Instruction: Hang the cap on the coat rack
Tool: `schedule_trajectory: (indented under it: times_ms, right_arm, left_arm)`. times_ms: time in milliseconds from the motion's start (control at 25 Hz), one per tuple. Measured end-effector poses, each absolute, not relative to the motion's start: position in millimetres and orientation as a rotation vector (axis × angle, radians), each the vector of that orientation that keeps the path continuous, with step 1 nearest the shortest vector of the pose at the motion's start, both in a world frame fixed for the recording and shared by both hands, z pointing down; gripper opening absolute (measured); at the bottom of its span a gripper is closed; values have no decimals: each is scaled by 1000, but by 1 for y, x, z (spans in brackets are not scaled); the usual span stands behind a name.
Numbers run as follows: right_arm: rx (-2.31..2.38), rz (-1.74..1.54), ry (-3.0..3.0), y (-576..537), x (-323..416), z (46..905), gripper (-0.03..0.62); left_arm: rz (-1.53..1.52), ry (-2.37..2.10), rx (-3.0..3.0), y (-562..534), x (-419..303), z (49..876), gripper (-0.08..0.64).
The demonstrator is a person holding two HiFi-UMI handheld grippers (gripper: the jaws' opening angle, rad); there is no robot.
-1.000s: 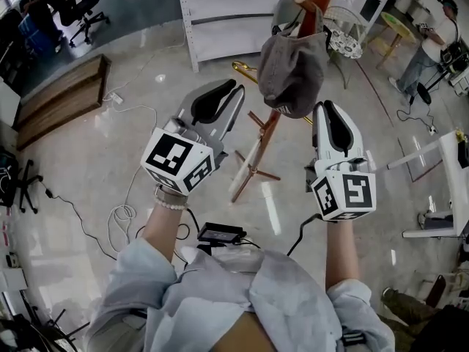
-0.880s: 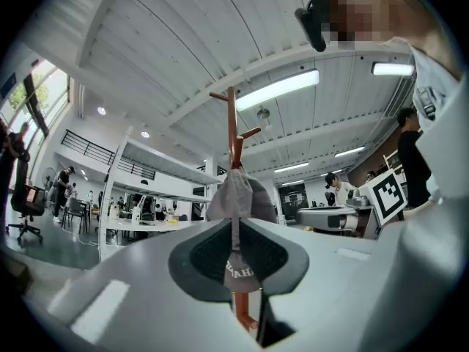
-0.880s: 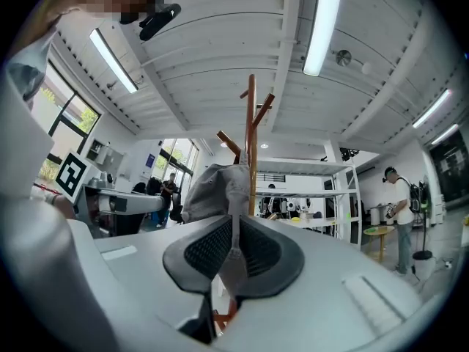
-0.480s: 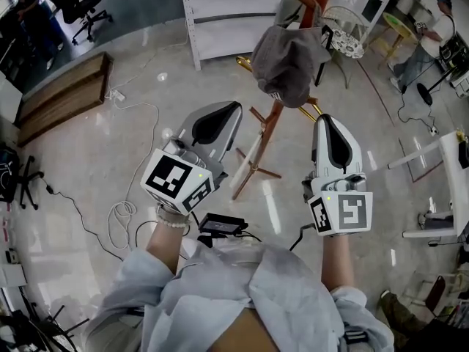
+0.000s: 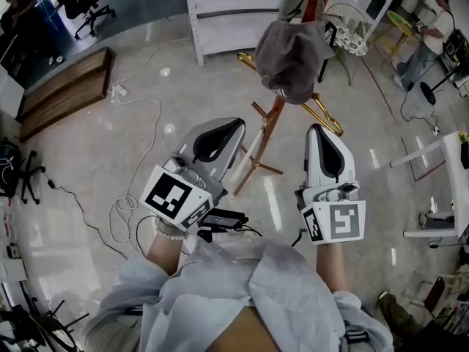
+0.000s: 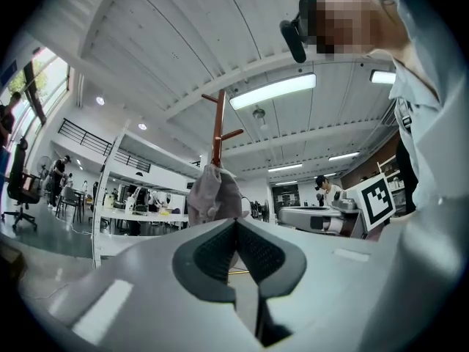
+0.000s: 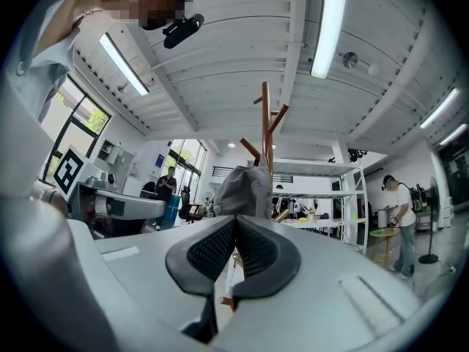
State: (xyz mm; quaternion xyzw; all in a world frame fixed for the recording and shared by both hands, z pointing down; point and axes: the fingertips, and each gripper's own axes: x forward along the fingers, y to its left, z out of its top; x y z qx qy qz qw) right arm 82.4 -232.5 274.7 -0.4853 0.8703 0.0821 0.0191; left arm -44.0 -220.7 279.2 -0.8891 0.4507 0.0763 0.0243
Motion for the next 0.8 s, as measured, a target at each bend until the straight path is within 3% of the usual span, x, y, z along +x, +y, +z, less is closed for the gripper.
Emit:
schedule_trajectory:
  times_ms: [800]
  right_arm:
    - [-1521, 246, 2732, -226, 82, 284, 8]
  left_arm:
    - [242, 1386, -2785, -218, -43, 286, 3]
